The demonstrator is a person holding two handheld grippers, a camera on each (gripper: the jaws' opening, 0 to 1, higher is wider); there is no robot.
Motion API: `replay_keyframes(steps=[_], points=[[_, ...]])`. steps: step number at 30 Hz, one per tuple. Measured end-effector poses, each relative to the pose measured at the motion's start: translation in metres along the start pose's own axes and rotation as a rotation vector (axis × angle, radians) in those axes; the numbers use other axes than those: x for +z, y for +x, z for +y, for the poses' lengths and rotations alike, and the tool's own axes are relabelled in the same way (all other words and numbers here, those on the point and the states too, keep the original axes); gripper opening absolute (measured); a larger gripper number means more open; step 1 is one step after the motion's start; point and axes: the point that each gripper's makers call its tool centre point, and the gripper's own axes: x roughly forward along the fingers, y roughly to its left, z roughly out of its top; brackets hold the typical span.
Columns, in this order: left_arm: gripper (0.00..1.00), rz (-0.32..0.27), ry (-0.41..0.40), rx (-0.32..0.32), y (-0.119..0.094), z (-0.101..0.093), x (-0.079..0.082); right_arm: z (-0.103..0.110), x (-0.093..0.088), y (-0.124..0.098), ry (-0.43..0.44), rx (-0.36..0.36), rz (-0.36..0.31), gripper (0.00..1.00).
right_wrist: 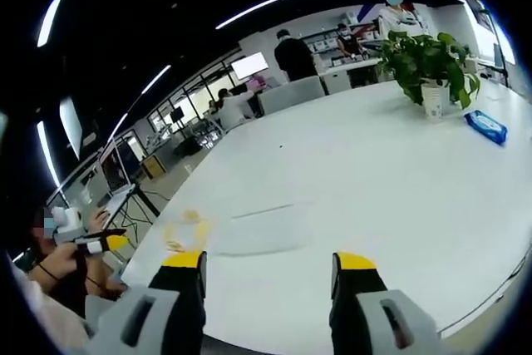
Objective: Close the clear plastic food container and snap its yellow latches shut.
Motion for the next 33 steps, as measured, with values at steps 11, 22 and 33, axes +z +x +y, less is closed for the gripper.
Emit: replay_keyframes(steps=[11, 22, 33], points=[[0.78, 0.024, 0.017, 0.003, 0.013, 0.011, -0.005, 0.020, -0.008, 0.018, -0.007, 0.032, 0.027, 0.59], [0.77, 0.028, 0.016, 0.009, 0.025, 0.027, -0.006, 0.038, -0.011, 0.036, -0.023, 0.069, 0.054, 0.58], [0.76, 0.050, 0.029, 0.006, 0.039, 0.041, -0.013, 0.054, -0.017, 0.053, -0.035, 0.086, 0.072, 0.56]])
